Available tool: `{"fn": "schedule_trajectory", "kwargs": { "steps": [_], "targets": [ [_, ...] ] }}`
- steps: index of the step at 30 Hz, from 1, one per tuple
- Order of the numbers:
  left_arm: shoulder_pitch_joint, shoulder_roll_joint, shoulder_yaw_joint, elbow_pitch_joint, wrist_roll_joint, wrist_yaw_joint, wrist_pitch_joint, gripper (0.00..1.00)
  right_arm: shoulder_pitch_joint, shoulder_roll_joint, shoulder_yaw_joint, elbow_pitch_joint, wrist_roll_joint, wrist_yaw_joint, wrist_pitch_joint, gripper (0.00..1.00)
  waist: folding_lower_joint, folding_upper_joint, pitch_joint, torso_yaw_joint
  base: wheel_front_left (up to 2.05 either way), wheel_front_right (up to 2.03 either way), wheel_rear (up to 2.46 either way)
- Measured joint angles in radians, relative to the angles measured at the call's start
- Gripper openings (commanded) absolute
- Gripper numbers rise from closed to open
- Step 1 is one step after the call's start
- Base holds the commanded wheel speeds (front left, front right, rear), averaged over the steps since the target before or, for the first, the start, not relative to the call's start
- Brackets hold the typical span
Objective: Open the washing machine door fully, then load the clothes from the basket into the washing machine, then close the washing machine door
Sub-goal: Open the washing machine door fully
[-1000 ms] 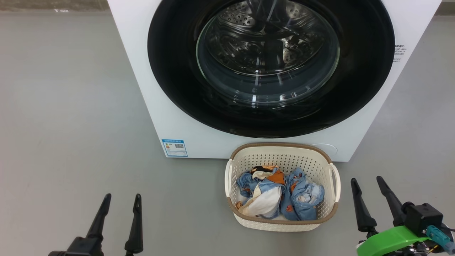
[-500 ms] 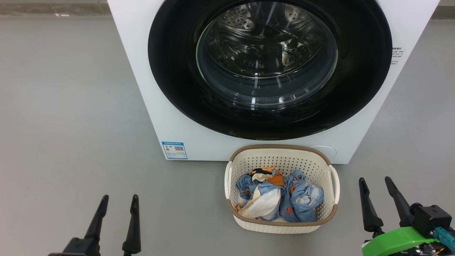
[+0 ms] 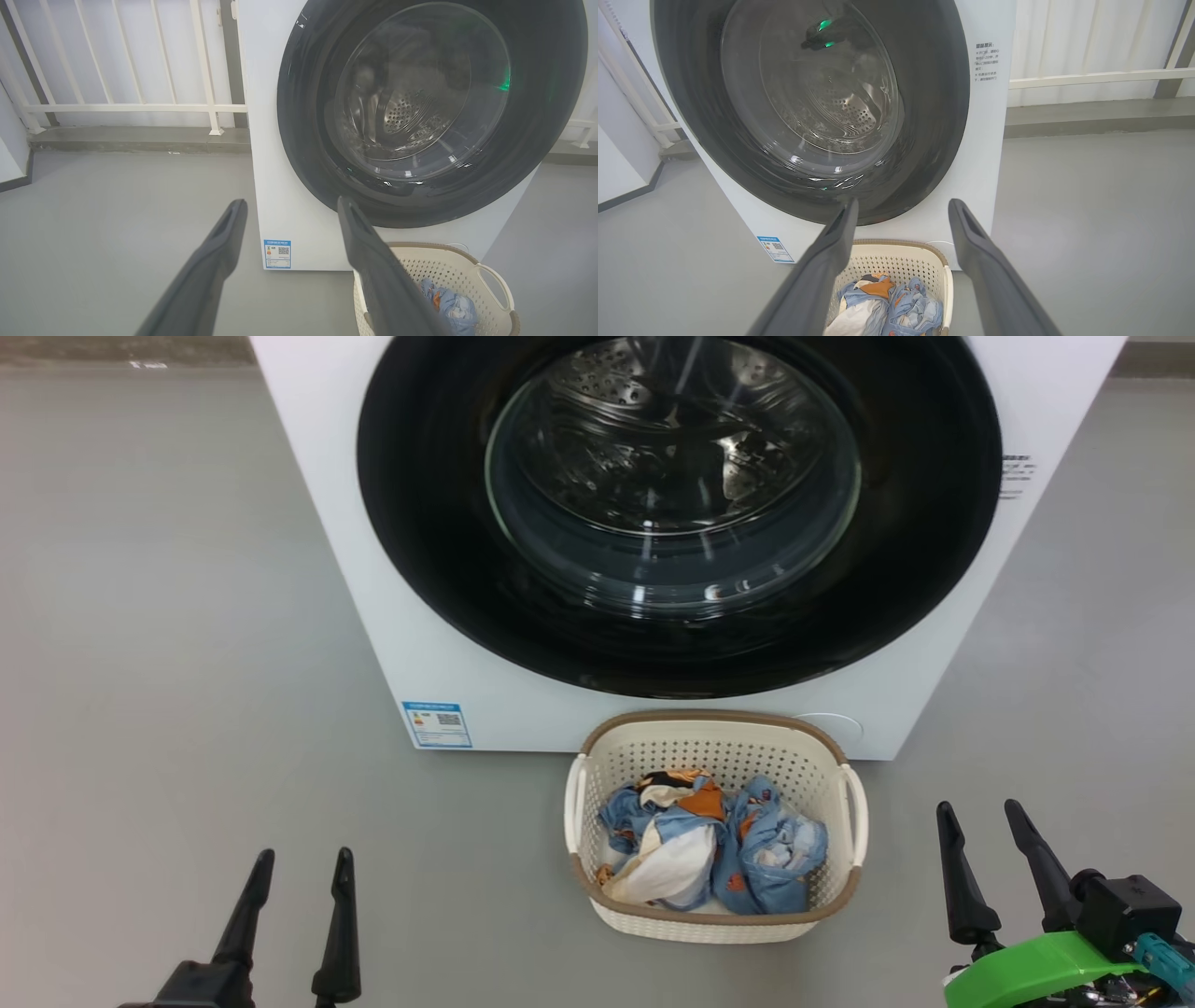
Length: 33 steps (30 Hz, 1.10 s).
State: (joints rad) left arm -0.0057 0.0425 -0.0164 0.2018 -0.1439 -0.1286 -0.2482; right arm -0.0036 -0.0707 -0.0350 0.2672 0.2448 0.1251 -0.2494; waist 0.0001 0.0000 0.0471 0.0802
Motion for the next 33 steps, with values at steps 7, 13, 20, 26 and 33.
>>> {"fn": "schedule_trajectory", "kwargs": {
  "steps": [7,13,20,26,33],
  "targets": [
    [-0.014,0.000,0.000,0.000,0.005,0.000,0.000,1.00,0.000,0.000,-0.002,-0.003,0.000,0.000,0.000,1.00,0.0000,0.0000,0.016,-0.006,1.20,1.20,-2.40],
    [-0.016,-0.001,-0.001,0.000,0.005,0.000,0.000,1.00,-0.001,0.001,-0.002,-0.003,-0.002,0.000,0.000,1.00,0.0000,0.0000,0.024,-0.010,1.23,1.23,-2.46],
    [-0.020,-0.001,-0.004,0.000,0.004,0.000,0.000,1.00,-0.001,0.001,-0.002,-0.004,-0.003,0.000,0.000,1.00,-0.0001,0.0000,0.032,-0.010,1.23,1.23,-2.46],
    [-0.036,-0.002,-0.021,-0.014,-0.061,0.000,-0.004,1.00,-0.002,0.000,-0.004,-0.005,-0.007,0.000,0.000,1.00,0.0000,0.0000,0.034,-0.008,1.11,1.11,-2.23],
    [-0.036,-0.002,-0.028,-0.015,-0.060,0.000,-0.007,1.00,-0.003,0.000,-0.002,-0.005,-0.007,0.000,0.000,1.00,0.0000,0.0000,0.032,-0.006,0.62,0.62,-1.24]
  ]
}}
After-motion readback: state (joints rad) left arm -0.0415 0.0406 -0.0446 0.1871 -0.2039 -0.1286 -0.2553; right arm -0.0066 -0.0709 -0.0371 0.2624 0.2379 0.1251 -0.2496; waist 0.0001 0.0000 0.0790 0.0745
